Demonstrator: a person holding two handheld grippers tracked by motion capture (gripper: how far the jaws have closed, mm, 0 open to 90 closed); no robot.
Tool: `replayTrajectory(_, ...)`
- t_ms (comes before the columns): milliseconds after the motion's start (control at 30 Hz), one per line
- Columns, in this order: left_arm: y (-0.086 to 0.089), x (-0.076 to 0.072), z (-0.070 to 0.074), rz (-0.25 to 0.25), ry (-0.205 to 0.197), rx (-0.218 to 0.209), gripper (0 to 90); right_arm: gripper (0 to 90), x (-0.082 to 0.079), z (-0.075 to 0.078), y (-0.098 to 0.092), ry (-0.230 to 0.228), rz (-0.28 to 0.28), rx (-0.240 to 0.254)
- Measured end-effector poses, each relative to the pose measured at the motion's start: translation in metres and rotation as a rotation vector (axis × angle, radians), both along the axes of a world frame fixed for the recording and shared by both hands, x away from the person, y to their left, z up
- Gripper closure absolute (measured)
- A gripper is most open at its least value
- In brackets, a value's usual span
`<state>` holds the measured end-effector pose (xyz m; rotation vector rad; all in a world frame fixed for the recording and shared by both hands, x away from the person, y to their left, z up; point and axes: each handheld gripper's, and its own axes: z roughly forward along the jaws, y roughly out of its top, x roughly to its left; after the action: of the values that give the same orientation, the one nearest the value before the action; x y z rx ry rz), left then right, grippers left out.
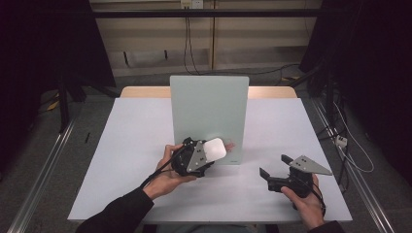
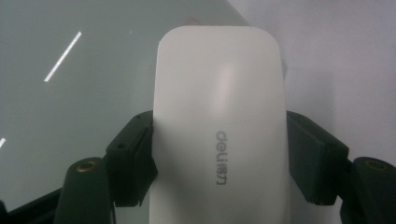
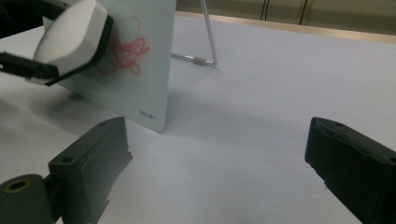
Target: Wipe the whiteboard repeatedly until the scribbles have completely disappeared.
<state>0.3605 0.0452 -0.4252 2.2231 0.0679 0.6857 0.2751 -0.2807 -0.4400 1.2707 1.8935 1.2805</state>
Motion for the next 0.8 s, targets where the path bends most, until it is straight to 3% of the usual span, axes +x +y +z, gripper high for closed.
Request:
replayTrajectory(267, -0.005, -0.005, -0.014, -0.035, 0.035, 0.061, 31.2, 6.0, 0.000, 0.000, 0.000, 0.000, -0.001, 0.000)
replayTrajectory(367, -0.006, -0.005, -0.014, -0.040, 0.047, 0.063, 31.2, 6.1, 0.000, 0.000, 0.000, 0.000, 0.000, 0.000)
replayTrajectory(533, -0.004, 0.000, -0.005, -0.027, 0.049, 0.020, 31.2, 6.0, 0.000, 0.000, 0.000, -0.001, -0.001, 0.000)
replayTrajectory(800, -0.001, 0.015, 0.032, 0.023, 0.007, -0.076, 31.2, 6.1, 0.000, 0.000, 0.000, 0.000, -0.001, 0.000)
